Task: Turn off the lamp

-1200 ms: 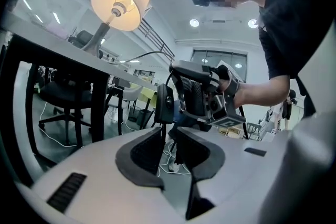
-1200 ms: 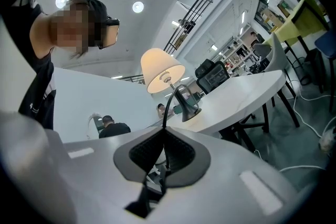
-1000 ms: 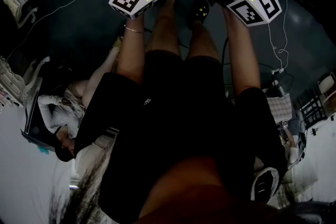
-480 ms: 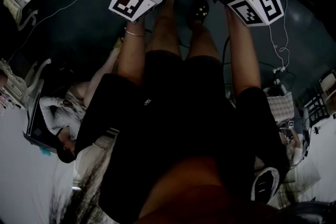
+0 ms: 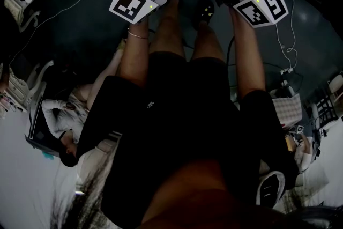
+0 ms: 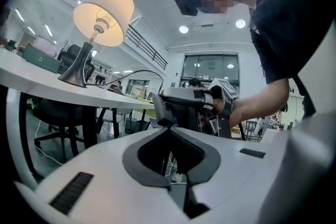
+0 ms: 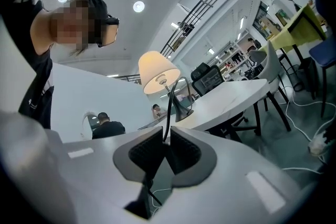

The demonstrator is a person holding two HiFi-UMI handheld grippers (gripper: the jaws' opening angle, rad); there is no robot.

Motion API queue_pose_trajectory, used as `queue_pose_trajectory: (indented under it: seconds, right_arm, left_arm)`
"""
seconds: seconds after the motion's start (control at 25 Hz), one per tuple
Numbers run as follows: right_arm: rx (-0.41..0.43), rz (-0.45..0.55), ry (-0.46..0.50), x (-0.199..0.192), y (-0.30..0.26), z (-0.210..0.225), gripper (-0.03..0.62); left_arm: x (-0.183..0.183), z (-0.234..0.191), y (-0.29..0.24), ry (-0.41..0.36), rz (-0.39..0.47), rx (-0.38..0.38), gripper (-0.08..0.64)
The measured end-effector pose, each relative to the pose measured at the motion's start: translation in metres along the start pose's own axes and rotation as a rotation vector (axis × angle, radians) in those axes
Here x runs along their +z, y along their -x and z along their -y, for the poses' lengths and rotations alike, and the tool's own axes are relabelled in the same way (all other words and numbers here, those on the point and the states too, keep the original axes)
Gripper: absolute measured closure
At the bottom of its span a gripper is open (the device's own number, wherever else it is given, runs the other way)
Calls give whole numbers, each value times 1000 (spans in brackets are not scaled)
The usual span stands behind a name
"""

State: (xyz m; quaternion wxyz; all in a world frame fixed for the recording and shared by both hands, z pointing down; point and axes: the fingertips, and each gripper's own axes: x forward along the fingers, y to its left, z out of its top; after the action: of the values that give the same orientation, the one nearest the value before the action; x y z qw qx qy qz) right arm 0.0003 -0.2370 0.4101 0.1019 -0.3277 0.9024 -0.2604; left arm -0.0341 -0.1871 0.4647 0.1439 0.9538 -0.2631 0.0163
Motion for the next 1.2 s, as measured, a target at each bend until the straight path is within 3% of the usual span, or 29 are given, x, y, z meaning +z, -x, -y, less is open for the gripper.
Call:
queue_pose_trajectory:
  seconds: [0.2, 0.4, 0.68, 1.2]
  right_arm:
    - [49, 70, -21, 8, 5, -6, 551]
    - [59, 75, -38, 4, 7, -7, 464]
    - [114, 76, -98, -4, 5, -17, 463]
    - [131, 92, -118, -5, 6, -16, 471]
  left_arm:
    - [6, 3, -1, -6, 17, -2, 545]
    - [12, 7, -3, -26, 17, -22, 545]
    - [20, 10, 1, -39, 29, -26, 545]
    - [19, 13, -3, -51, 12, -45, 545]
